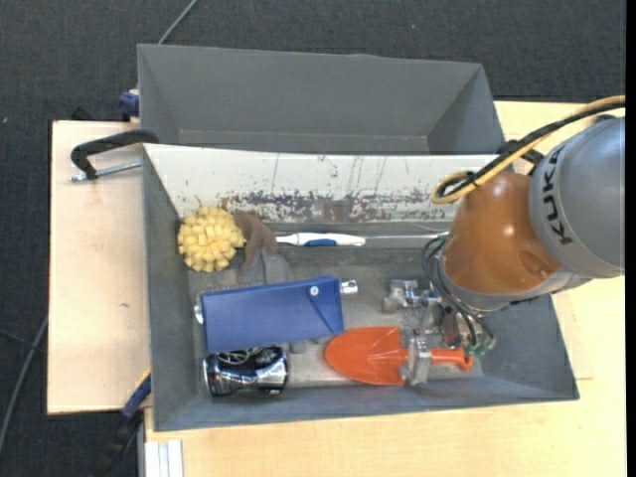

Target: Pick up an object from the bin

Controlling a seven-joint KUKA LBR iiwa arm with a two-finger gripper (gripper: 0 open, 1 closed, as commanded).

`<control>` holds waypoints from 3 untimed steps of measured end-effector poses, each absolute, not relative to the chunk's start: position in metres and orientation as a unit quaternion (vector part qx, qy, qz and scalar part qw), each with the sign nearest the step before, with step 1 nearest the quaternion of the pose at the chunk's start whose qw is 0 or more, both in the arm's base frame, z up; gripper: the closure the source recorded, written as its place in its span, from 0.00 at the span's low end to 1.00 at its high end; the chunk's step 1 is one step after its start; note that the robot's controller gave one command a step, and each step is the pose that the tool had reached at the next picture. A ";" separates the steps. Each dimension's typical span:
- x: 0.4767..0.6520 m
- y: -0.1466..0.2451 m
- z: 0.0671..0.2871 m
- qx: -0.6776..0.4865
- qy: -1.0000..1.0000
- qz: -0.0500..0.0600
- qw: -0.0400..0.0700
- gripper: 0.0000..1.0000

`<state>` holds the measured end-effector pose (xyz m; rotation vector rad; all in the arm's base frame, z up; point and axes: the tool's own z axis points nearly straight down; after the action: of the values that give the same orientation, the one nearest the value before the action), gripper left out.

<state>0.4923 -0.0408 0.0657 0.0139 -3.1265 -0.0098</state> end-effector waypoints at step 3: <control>0.495 -0.037 0.068 0.006 -1.000 -0.006 0.004 1.00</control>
Offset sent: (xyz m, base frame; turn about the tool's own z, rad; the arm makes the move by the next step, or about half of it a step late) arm 0.0000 0.0000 0.0000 0.0000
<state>0.4948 -0.0369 0.0679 0.0196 -3.1342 -0.0178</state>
